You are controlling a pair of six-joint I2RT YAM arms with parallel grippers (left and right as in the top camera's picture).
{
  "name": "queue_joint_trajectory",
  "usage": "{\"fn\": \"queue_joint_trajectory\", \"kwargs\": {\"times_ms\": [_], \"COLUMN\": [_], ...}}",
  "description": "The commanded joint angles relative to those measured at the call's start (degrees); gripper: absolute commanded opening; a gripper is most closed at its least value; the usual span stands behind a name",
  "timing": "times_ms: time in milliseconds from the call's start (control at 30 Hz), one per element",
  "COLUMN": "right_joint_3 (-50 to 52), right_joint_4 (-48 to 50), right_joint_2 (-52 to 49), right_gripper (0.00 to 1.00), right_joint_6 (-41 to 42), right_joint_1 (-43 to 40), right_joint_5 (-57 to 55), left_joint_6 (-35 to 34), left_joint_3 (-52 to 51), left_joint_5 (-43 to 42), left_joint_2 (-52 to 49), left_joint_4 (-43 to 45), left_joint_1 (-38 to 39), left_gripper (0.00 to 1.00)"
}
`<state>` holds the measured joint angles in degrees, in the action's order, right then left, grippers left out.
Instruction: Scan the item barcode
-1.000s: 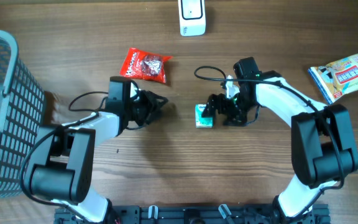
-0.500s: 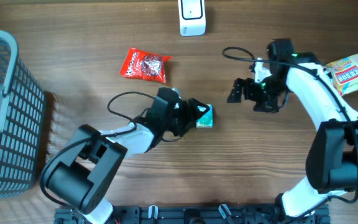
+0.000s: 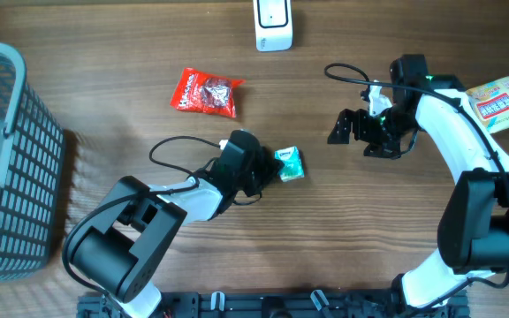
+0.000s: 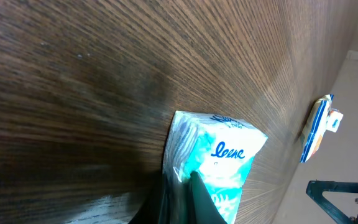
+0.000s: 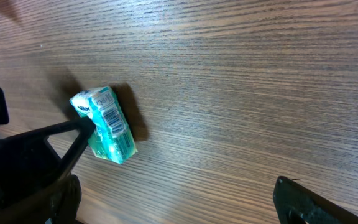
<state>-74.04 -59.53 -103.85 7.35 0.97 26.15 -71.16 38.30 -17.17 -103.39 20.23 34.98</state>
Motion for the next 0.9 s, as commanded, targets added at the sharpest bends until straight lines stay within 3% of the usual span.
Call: {"fn": "queue_joint_trajectory", "kwargs": {"times_ms": [0, 100, 200, 333, 500, 633, 867], "right_joint_3": [-0.46, -0.46, -0.46, -0.46, -0.46, -0.46, -0.46], "right_joint_4": [0.48, 0.76, 1.20, 2.05, 2.58, 2.95, 3.19], "right_joint_2": [1.01, 1.01, 1.01, 1.01, 1.01, 1.01, 1.01], "right_gripper": [1.00, 1.00, 1.00, 1.00, 1.00, 1.00, 1.00], "right_joint_6": [-1.22, -1.36, -1.25, -1.18, -0.72, 0.31, 0.28], "right_joint_1": [0.13, 0.13, 0.13, 0.13, 0.44, 2.71, 4.04], "right_joint_5": [1.38, 1.33, 1.36, 1.38, 1.38, 1.36, 1.27], "left_joint_6": [0.17, 3.45, 8.50, 17.75, 29.09, 34.97, 34.71], "left_joint_3": [-1.22, -1.20, -0.28, 5.99, 17.25, 18.51, 18.51], "left_joint_5": [1.33, -0.57, 1.57, 18.18, 38.73, 52.26, 49.11], "left_joint_2": [-1.44, 1.95, 9.03, 20.39, 22.47, 19.98, 4.31], "left_joint_4": [-1.14, -1.75, -11.04, -38.34, -60.22, -64.78, -65.07], "left_joint_1": [-0.11, -1.57, -3.87, -5.51, -4.35, 0.20, 11.04], "left_gripper": [0.04, 0.04, 0.04, 0.04, 0.04, 0.04, 0.04]}}
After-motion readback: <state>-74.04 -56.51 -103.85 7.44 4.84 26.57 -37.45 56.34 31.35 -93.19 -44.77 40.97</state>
